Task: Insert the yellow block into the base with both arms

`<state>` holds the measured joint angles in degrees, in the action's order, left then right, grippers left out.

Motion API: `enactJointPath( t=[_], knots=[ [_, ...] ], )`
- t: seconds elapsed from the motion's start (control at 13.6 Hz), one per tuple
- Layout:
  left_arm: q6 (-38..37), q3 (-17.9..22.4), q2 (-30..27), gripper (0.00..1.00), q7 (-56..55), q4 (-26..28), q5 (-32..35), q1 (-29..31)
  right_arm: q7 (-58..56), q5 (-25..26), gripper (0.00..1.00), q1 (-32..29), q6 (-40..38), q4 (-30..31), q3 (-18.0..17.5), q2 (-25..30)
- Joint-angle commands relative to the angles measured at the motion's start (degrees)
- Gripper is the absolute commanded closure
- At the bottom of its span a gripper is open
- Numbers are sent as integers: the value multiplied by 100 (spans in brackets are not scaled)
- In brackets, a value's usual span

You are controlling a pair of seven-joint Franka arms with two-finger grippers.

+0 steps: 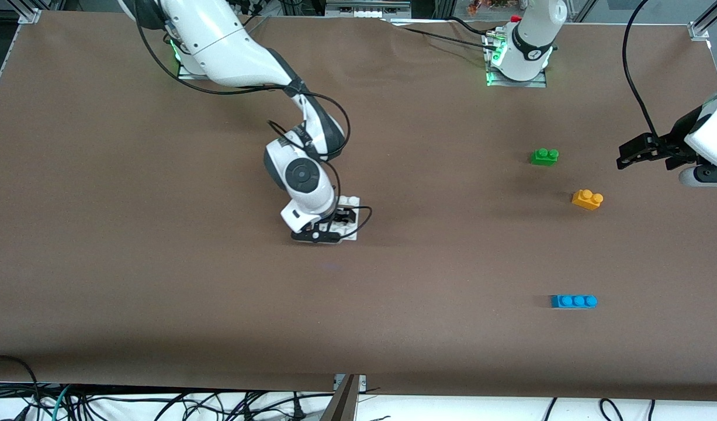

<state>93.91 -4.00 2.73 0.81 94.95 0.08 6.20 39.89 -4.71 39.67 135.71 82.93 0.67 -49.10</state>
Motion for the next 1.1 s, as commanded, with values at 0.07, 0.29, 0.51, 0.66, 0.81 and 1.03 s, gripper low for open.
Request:
enactJointPath(
  t=[0.07,0.29,0.51,0.66,0.81,1.03],
  knots=[
    [-5,-31,26,0,165,-73,-96,145,177,-153,1,410,535,-304,-49,-636],
    [-5,-31,26,0,394,-73,-96,241,142,-136,1,481,527,-304,-49,-636],
    [-5,-49,26,0,394,-73,-105,233,115,-127,1,481,474,-391,-40,-583],
    [-13,-49,26,0,394,-73,-105,233,115,-127,1,481,264,-593,-23,-557],
    [-13,-57,44,0,394,-73,-105,207,106,-110,1,463,-183,-918,4,-539],
    [-13,-66,61,0,394,-82,-105,207,-86,-83,1,410,-1079,-1489,39,-451]
  ],
)
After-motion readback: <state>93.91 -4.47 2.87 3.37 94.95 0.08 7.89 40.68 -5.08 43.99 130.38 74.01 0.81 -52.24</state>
